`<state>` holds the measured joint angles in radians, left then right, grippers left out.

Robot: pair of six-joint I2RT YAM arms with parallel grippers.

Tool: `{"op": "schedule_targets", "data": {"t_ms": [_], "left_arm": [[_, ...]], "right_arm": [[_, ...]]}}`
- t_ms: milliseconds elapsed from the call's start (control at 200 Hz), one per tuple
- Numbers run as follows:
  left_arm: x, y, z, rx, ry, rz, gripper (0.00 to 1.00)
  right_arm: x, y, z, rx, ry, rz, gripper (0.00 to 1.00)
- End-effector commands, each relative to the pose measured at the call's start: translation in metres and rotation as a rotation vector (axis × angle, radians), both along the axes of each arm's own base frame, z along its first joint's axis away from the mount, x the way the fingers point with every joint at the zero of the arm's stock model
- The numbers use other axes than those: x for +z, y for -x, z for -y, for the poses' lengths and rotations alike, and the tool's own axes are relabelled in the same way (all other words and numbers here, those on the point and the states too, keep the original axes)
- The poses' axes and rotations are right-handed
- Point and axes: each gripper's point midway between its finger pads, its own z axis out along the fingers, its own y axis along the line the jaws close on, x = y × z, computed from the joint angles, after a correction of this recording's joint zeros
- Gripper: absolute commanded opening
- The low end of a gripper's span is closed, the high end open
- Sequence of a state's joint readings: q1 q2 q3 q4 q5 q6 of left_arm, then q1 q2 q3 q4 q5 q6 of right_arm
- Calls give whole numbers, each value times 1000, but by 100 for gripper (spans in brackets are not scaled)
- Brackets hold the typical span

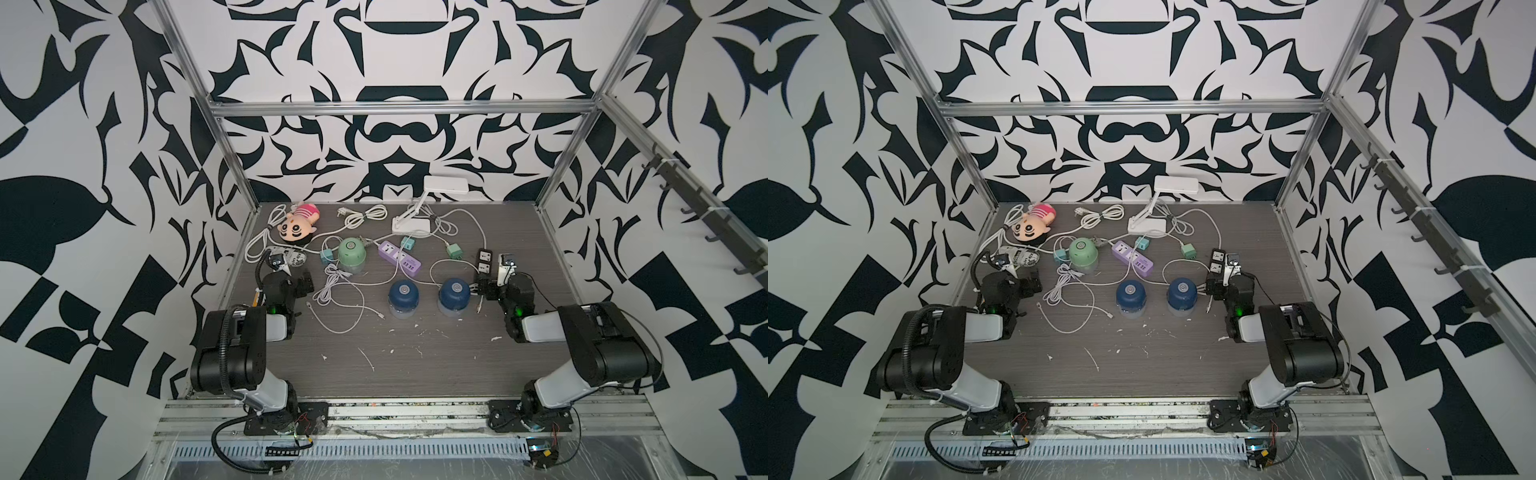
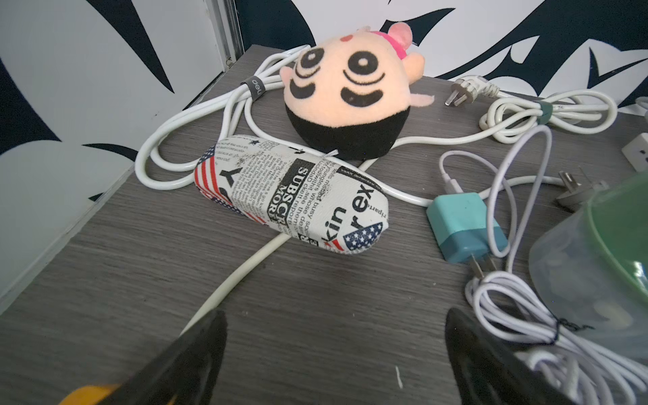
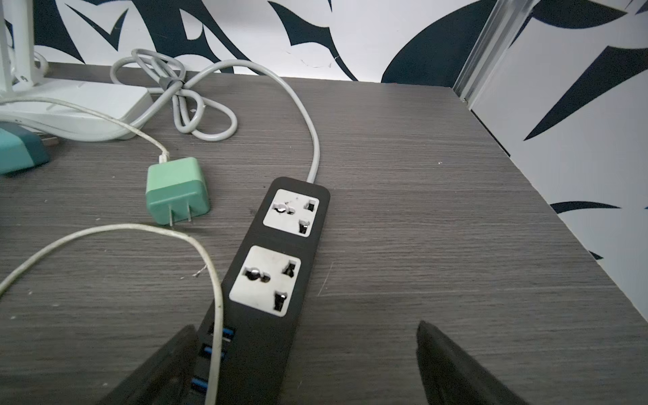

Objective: Charge the cordless meat grinders
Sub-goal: Move the cordless meat grinder to the center of the board.

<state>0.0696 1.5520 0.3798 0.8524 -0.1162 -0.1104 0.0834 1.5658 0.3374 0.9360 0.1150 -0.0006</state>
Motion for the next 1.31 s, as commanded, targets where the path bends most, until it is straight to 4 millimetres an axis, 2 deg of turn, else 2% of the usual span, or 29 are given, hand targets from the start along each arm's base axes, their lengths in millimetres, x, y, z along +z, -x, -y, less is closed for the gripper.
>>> {"op": "schedule_targets", "data": {"t_ms": [0, 1080, 1140, 1210, 1230, 1300], "left_arm": [[9, -4, -1, 4, -6, 35, 99], [10, -4, -1, 2, -8, 40, 99], [18, -5, -2, 6, -13, 52, 99], [23, -7, 2, -14, 8, -39, 99], [28, -9, 3, -19, 10, -48, 99], [44, -11, 6, -40, 11, -51, 99]], "right_arm": [[8, -2, -5, 28, 2, 38, 99], [9, -4, -6, 31, 4, 36, 99], [15, -2, 4, -26, 4, 43, 100], [28, 2, 11, -66, 8, 53, 100], [32, 4, 18, -105, 24, 48, 100], [47, 9, 25, -153, 13, 34, 99]]}}
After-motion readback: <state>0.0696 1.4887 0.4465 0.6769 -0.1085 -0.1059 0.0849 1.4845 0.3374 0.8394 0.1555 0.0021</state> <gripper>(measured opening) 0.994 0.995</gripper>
